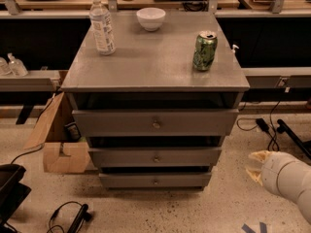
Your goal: Close middle drawer
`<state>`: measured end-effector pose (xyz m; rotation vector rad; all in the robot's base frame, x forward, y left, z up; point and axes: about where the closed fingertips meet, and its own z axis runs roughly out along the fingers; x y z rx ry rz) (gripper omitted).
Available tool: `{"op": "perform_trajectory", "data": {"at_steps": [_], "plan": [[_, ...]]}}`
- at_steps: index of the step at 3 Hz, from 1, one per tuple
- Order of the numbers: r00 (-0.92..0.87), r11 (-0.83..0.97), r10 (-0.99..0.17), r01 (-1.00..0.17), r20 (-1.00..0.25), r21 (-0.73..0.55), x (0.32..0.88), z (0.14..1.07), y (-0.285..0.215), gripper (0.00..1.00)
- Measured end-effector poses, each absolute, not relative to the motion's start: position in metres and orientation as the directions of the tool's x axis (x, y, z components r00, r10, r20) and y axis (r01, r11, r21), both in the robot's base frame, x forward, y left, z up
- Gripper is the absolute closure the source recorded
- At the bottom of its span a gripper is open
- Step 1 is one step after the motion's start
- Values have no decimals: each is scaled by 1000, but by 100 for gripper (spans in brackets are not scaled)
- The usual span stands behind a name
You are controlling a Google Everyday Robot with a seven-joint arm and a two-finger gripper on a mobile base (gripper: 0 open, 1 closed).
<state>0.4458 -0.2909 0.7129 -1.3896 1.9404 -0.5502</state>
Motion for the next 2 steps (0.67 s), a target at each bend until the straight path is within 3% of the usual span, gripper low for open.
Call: {"op": "perform_trajectory", "data": {"at_steps": [1, 2], "plan": [[-199, 340, -939, -652, -280, -677, 446, 713, -290, 4], [-199, 340, -939, -652, -280, -678, 446, 713, -290, 0]]}}
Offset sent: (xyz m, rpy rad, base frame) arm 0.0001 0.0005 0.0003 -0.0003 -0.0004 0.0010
